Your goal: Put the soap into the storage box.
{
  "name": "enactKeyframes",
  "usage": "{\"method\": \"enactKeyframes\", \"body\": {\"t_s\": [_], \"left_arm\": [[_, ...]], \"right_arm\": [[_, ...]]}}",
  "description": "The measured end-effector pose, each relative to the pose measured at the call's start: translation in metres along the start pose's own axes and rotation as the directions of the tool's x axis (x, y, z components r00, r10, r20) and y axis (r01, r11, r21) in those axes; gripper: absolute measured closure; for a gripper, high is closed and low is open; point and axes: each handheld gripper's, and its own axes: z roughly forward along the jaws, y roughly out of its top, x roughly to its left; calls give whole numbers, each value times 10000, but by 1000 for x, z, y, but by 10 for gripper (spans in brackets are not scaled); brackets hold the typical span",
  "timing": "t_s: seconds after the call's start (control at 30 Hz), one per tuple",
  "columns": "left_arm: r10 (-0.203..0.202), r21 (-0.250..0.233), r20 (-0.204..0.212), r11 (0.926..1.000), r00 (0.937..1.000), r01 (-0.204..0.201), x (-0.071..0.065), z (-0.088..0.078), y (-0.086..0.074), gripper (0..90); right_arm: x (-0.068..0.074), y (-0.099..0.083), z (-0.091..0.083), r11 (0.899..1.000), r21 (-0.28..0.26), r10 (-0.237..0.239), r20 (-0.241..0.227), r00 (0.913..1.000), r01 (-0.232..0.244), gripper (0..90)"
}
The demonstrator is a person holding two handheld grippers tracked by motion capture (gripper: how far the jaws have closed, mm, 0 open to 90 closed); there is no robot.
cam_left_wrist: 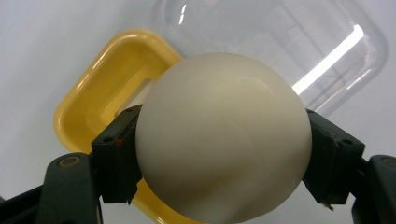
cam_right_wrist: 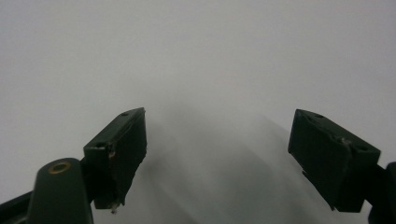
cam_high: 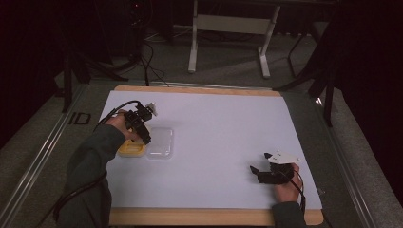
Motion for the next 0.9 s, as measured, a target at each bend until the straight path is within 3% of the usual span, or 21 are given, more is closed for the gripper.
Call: {"method": "enactKeyframes", "body": {"t_s": [0.9], "left_arm": [[-437, -61, 77, 9990, 9990, 437, 19, 5, -16, 251]], "right_arm": [[0, 0, 0, 10000, 30, -23, 2, 10000, 23, 190]]}}
